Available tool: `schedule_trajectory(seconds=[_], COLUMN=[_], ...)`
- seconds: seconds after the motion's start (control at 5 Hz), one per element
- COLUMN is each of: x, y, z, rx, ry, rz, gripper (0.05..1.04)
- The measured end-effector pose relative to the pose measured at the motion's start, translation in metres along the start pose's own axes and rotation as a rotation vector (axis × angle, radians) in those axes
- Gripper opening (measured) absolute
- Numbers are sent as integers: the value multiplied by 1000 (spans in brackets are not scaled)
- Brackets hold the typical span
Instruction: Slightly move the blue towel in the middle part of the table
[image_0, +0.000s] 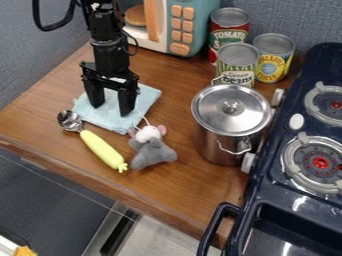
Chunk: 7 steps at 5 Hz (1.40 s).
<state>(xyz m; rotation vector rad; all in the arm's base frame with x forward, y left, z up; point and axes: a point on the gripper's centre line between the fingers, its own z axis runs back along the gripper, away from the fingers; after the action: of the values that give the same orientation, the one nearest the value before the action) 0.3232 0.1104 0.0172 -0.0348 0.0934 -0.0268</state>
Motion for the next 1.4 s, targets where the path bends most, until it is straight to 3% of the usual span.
schedule_trajectory(seconds=[0.2, 0.6, 0.8, 1.0, 1.4], x=[8, 34, 37, 41, 42], y=[3, 18, 20, 19, 18], z=[7, 1, 4, 24, 30], rx=[11, 50, 61, 76, 75], ry=[-29, -30, -51, -104, -124], rz=[-17, -33, -34, -37, -36], gripper=[998, 1000, 1000, 999, 999])
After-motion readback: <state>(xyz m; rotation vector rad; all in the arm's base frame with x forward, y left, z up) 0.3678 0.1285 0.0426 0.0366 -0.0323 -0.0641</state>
